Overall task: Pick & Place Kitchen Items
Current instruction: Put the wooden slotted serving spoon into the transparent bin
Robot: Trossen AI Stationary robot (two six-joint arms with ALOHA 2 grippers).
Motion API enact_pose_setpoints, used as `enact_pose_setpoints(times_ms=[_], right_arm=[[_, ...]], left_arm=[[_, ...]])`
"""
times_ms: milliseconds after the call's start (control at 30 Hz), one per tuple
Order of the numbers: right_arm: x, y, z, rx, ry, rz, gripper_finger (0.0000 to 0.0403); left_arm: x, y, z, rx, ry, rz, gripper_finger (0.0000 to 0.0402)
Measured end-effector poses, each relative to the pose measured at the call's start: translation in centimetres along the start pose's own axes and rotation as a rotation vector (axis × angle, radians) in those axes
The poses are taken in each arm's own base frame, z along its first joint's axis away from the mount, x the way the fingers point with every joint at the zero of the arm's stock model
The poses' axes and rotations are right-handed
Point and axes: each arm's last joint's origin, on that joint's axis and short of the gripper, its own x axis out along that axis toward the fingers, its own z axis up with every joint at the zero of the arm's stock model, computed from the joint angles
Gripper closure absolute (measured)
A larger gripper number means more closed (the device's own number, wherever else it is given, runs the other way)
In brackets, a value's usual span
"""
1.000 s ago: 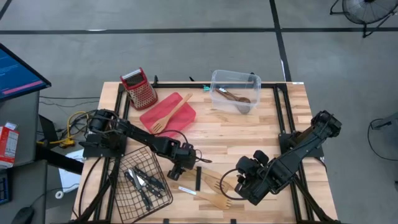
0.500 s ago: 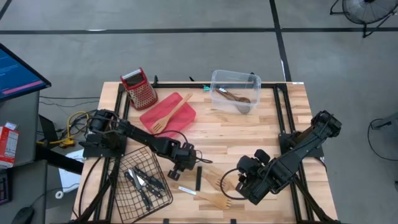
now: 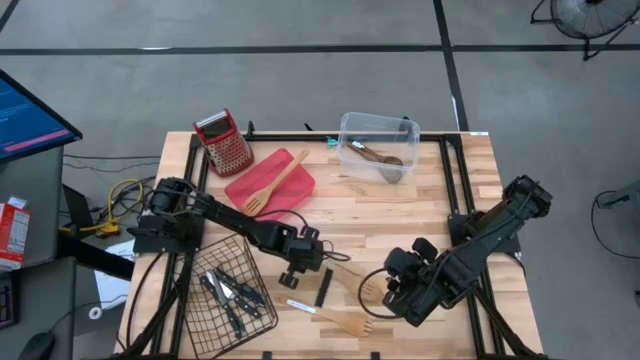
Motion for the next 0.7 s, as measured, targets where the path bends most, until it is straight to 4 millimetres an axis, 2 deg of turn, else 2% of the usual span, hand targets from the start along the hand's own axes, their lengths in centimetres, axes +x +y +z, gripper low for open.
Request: enact_pose_setpoints(times_ms=[233,467,700], right_arm=[[-2.8,-1.4,0.0,0.022,-0.040,0.084,0.0234],[-6.2,-3.7,-0.5,0.058,-0.121,0.164,0.0235],[-8.4,-5.6,-1.2,0.094,-0.230,0.185,0.0240]], left_arm=[[-1.3,0.4,1.9,-0.004,-0.050,-0.019,0.0358],[-2.3,0.7,3.3,-0.009,-0.088,-0.017,0.0358],[-3.3,2.0,4.4,-0.081,-0.128,0.028,0.0358]])
